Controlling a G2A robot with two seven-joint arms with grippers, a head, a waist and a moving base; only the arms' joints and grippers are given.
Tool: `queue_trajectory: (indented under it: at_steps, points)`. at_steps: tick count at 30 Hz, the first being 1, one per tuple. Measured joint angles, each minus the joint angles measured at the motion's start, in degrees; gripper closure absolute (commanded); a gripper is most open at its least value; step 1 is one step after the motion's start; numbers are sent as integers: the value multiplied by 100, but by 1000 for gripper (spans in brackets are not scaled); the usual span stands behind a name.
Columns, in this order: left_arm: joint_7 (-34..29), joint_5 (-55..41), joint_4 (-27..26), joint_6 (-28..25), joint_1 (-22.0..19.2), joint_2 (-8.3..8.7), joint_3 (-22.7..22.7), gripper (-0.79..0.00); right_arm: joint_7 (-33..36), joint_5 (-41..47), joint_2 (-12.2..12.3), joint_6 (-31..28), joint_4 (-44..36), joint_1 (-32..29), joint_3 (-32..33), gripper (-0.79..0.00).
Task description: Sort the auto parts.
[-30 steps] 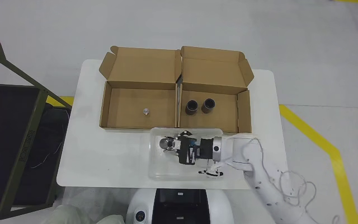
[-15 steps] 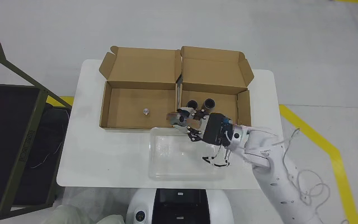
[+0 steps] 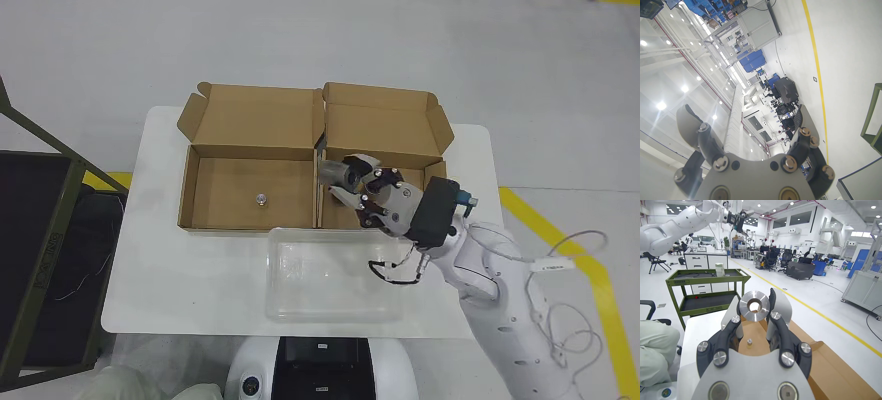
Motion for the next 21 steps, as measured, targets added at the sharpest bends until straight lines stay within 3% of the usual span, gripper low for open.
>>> queue_trajectory:
  at_steps: [10, 21]
  points:
    - [0, 0, 0, 0, 0, 0, 0, -785, -202, -123, -41, 180, 79, 117, -324, 0]
    - [0, 0, 0, 0, 0, 0, 0, -785, 201, -250, -138, 555, 584, 500, -884, 0]
